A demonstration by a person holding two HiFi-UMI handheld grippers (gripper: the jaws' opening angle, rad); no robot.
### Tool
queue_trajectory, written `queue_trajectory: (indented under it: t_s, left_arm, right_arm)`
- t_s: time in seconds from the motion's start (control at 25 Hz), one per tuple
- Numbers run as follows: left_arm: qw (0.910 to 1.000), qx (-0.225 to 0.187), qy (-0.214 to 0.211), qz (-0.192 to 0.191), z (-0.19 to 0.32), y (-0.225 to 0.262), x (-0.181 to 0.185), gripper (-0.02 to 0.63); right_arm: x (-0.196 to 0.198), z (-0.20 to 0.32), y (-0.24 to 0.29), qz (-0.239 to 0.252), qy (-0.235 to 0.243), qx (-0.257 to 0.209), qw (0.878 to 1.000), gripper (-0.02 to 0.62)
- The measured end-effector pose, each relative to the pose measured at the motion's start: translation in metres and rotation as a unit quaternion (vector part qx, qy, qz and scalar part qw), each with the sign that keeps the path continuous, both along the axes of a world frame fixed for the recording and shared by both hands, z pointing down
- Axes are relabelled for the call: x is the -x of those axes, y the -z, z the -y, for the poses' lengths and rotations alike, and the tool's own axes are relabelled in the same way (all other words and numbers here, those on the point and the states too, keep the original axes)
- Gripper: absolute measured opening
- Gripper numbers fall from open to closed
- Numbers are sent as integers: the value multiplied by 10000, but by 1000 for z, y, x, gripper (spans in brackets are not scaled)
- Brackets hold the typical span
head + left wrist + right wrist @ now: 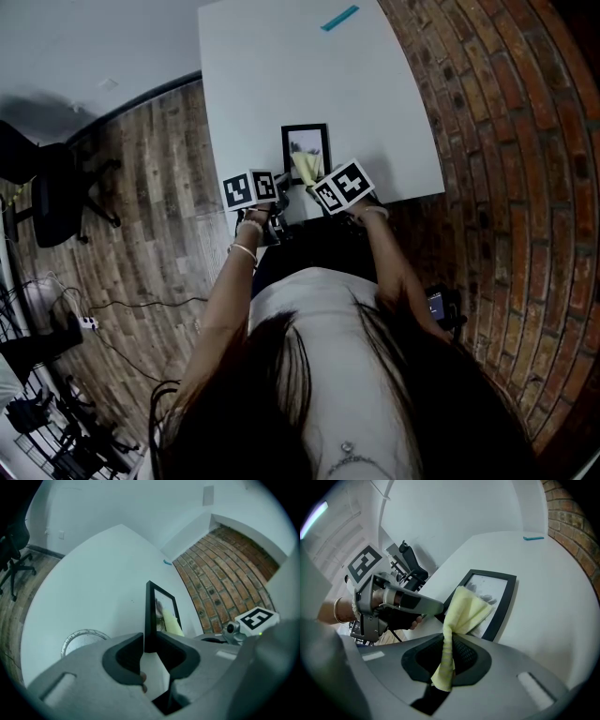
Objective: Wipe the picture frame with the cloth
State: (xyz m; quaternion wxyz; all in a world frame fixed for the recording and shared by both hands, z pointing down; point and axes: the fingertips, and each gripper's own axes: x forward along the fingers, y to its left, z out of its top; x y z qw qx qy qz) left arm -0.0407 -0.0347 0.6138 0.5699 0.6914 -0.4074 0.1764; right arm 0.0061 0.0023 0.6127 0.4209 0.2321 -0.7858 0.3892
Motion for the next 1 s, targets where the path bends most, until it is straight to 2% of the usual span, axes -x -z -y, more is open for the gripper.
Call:
queue_trajectory:
  t_s: [1.0]
  left_arm:
    - [9988,-22,86,-476,-1,0,2,77]
  right_arm:
    - [21,0,0,108,300,145,9994,35]
